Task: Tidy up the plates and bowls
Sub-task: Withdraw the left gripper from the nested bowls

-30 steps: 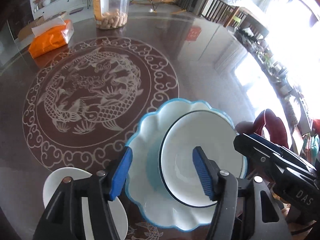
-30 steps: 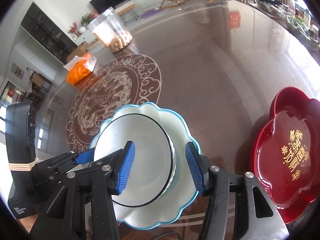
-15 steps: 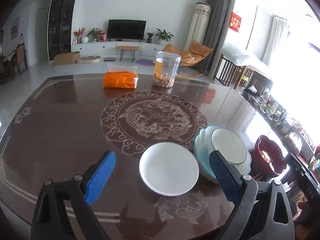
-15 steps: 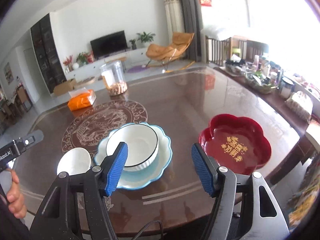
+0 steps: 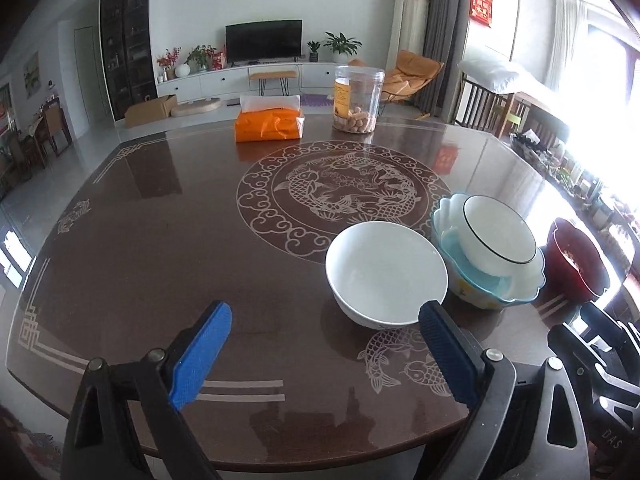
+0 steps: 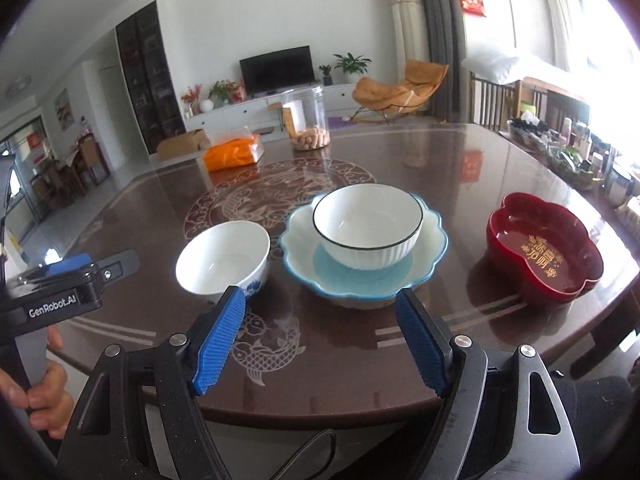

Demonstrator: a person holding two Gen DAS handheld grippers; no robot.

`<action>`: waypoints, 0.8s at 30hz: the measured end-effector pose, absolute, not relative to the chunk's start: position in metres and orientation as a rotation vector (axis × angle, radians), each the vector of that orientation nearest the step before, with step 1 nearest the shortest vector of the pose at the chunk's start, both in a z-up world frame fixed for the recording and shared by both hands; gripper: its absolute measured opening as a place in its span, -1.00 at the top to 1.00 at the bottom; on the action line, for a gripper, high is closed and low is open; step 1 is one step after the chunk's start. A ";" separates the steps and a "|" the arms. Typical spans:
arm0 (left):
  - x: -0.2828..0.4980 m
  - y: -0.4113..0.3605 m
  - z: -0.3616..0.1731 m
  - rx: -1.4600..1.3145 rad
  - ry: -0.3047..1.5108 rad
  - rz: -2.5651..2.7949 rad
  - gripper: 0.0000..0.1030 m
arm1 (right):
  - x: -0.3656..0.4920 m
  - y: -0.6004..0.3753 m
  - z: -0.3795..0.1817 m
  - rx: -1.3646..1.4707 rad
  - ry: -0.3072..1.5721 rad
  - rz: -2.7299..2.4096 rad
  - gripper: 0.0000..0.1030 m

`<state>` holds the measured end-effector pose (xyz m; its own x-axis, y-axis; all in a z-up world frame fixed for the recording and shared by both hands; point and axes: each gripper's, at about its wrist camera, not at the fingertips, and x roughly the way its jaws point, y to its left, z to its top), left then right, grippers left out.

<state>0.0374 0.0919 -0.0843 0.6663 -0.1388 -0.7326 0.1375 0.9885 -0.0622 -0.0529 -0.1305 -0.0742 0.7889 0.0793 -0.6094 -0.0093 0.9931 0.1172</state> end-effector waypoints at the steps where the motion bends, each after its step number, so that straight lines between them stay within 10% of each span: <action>1: 0.041 0.093 -0.087 0.002 0.838 -0.145 -0.84 | -0.055 -0.129 -0.074 0.105 0.654 0.062 -0.57; 24: 0.074 0.099 -0.117 0.136 0.927 -0.034 -0.84 | -0.039 -0.127 -0.101 0.147 0.793 0.075 -0.57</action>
